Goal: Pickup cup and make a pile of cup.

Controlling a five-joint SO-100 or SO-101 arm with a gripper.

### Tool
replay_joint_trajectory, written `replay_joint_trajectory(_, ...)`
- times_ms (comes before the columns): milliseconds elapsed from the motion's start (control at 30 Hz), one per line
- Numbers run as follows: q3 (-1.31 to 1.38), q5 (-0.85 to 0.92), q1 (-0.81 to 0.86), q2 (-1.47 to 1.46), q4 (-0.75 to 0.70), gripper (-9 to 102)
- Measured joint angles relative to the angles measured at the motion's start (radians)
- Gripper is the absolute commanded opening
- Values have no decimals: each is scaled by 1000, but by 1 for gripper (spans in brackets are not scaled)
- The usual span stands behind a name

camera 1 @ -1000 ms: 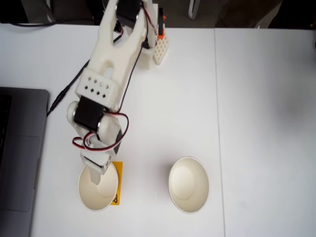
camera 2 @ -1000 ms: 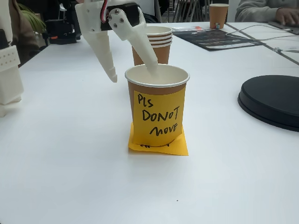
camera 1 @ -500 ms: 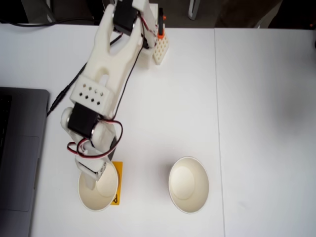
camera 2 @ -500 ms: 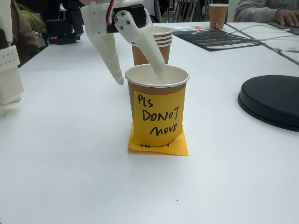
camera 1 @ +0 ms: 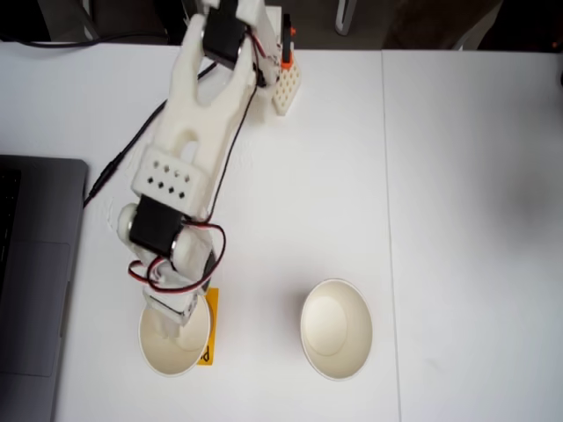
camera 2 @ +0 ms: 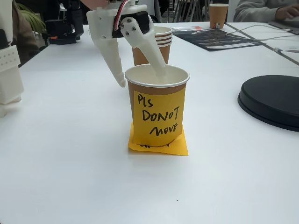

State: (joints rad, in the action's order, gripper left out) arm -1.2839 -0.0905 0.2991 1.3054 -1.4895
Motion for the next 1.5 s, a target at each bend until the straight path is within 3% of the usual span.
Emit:
replay_joint_trajectory(1033, 0, 0, -2, -84, 0, 31)
replay_joint_trajectory(1500, 2, 0, 48, -106, 0, 5)
